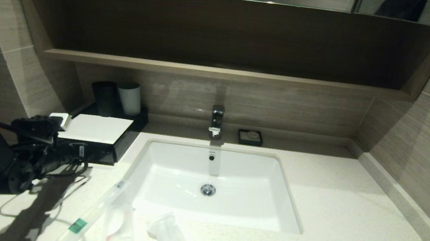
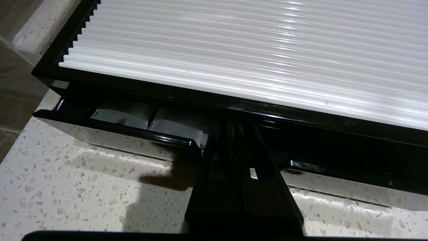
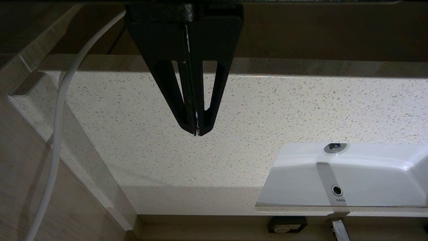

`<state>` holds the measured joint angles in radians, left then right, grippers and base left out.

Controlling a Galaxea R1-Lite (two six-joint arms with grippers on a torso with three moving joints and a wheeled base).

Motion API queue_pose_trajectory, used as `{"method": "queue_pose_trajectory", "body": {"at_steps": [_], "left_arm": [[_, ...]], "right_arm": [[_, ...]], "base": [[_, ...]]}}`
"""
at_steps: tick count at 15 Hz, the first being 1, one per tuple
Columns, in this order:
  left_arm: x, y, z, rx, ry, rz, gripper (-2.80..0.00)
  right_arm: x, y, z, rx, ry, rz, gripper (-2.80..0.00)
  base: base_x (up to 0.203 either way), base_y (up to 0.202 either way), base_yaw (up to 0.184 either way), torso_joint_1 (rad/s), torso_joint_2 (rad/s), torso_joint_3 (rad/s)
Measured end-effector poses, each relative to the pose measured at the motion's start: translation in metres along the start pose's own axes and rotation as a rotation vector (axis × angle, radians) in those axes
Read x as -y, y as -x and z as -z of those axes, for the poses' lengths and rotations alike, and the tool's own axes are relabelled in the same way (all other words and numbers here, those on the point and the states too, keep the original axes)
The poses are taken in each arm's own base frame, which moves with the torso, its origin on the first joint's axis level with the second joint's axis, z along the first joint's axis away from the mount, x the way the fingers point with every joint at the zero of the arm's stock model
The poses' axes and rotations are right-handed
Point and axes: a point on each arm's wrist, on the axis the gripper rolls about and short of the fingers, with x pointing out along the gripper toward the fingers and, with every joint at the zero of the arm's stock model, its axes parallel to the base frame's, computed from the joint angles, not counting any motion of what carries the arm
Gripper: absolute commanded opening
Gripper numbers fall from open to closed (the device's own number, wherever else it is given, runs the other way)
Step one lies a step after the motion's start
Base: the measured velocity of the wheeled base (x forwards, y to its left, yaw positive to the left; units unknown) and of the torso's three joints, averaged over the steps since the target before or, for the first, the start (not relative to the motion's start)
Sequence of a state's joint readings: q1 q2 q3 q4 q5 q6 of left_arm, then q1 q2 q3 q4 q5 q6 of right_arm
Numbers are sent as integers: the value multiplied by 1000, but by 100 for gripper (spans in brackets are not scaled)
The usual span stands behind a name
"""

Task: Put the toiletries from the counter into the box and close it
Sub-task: Open the drawer

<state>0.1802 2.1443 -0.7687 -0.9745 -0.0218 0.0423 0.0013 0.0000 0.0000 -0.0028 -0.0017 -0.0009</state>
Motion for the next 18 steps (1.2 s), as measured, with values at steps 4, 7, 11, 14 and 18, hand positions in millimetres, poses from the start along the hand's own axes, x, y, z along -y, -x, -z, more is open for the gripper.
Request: {"method": "queue_pose_trajectory", "body": {"at_steps": [4, 7, 11, 14, 18], "left_arm": [[0, 0, 1, -5, -1, -1, -280], [0, 0, 2, -12, -3, -2, -280], [0, 0, 2, -15, -3, -2, -280], [0, 1, 2, -23, -4, -1, -280], [0, 3, 2, -31, -4, -2, -280]], "right_arm": [[0, 0, 0, 0, 0, 0, -280], [0, 0, 0, 0, 0, 0, -280], [0, 0, 0, 0, 0, 0, -280], [0, 0, 0, 0, 0, 0, -280], [0, 0, 0, 0, 0, 0, -280]], "base": [[0, 0, 0, 0, 0, 0], [0, 0, 0, 0, 0, 0], [0, 0, 0, 0, 0, 0], [0, 0, 0, 0, 0, 0], [0, 0, 0, 0, 0, 0]]}}
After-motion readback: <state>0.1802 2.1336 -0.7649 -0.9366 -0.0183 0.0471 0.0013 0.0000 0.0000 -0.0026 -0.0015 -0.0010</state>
